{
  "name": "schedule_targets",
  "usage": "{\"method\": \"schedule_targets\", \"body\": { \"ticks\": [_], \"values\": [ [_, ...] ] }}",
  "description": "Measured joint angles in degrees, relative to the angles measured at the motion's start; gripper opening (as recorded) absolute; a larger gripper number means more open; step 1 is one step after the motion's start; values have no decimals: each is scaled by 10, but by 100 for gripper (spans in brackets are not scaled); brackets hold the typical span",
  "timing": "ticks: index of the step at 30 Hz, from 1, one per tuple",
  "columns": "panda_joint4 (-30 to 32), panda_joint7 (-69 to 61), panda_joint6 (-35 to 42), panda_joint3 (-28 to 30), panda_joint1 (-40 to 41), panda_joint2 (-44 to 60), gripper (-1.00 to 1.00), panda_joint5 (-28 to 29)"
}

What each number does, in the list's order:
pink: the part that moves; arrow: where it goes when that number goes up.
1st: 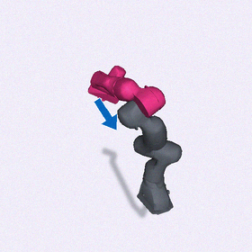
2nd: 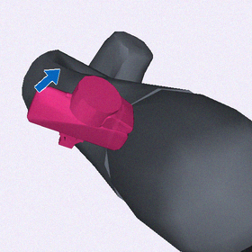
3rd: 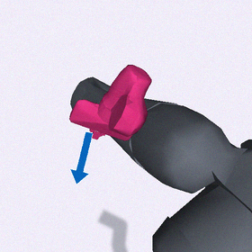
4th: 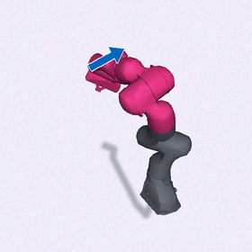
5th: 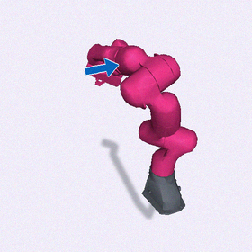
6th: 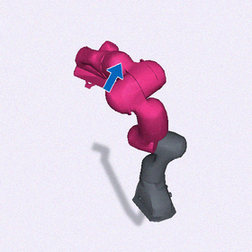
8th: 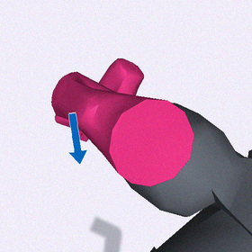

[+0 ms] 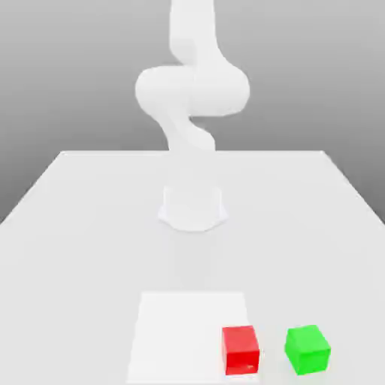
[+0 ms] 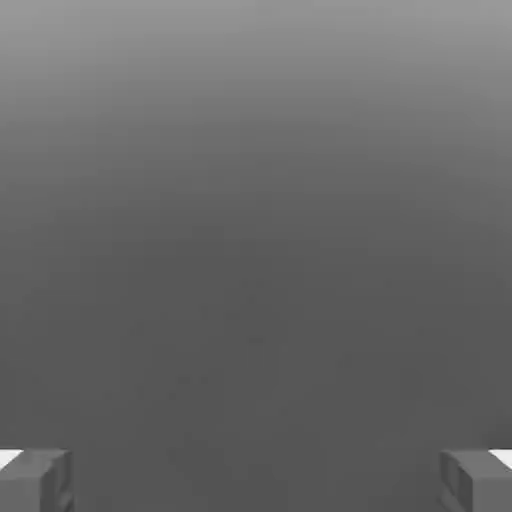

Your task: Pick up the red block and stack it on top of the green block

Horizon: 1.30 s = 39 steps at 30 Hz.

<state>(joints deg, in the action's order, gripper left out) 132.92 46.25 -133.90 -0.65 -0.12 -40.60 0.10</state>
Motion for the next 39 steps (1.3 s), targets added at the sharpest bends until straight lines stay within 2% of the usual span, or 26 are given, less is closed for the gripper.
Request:
{"method": "schedule_targets", "body": {
  "ticks": [23,29,30,36,39],
  "values": [
    [104,47,-194,-46,-30,481,0,22],
    [96,64,-286,-32,-43,606,0,42],
    [95,65,-295,-31,-44,617,-100,44],
    [94,67,-300,-30,-45,622,-100,46],
    [100,61,-267,-36,-40,583,-100,37]
  ]
}}
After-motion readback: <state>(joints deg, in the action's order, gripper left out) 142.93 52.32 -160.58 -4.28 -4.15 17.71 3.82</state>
